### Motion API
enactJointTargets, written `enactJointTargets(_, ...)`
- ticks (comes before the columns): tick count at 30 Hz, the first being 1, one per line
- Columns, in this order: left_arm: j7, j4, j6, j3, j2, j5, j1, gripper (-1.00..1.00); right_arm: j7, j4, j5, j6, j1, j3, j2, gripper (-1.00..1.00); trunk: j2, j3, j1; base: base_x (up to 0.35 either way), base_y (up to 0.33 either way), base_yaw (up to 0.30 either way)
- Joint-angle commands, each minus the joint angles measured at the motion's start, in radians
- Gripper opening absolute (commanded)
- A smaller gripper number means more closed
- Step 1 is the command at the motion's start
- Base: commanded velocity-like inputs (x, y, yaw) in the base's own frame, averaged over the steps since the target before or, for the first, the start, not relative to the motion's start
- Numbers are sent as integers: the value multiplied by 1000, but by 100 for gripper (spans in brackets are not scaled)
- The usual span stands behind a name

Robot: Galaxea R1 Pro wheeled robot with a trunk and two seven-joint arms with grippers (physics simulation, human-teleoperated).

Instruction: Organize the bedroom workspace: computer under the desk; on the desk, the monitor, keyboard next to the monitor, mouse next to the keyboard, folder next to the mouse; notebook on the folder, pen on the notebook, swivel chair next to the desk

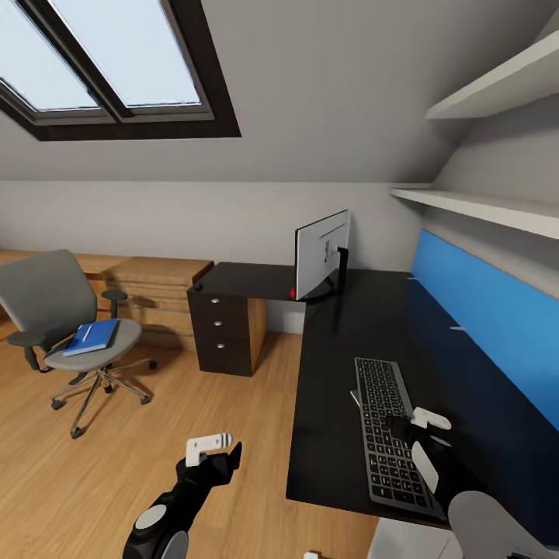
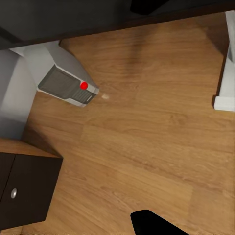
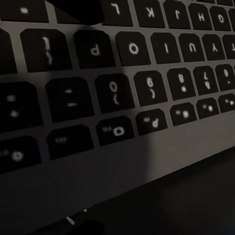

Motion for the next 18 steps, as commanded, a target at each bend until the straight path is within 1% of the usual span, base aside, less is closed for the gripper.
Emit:
enactJointTargets(1,9,-1,3,-1,1,10,-1,100,-3,8,-11,5,0,1,0,100,-1,-1,0,0,0,0)
enactJointTargets(4,10,-1,3,0,2,10,-1,100,-4,8,-11,5,0,1,0,100,-1,-1,0,-52,25,0)
enactJointTargets(10,10,-1,3,0,1,11,-1,100,-2,8,-10,5,0,2,2,100,-1,-1,0,-163,117,0)
enactJointTargets(18,10,-1,2,0,1,11,-1,100,-2,8,-10,5,0,3,3,100,-1,-1,0,-24,16,0)
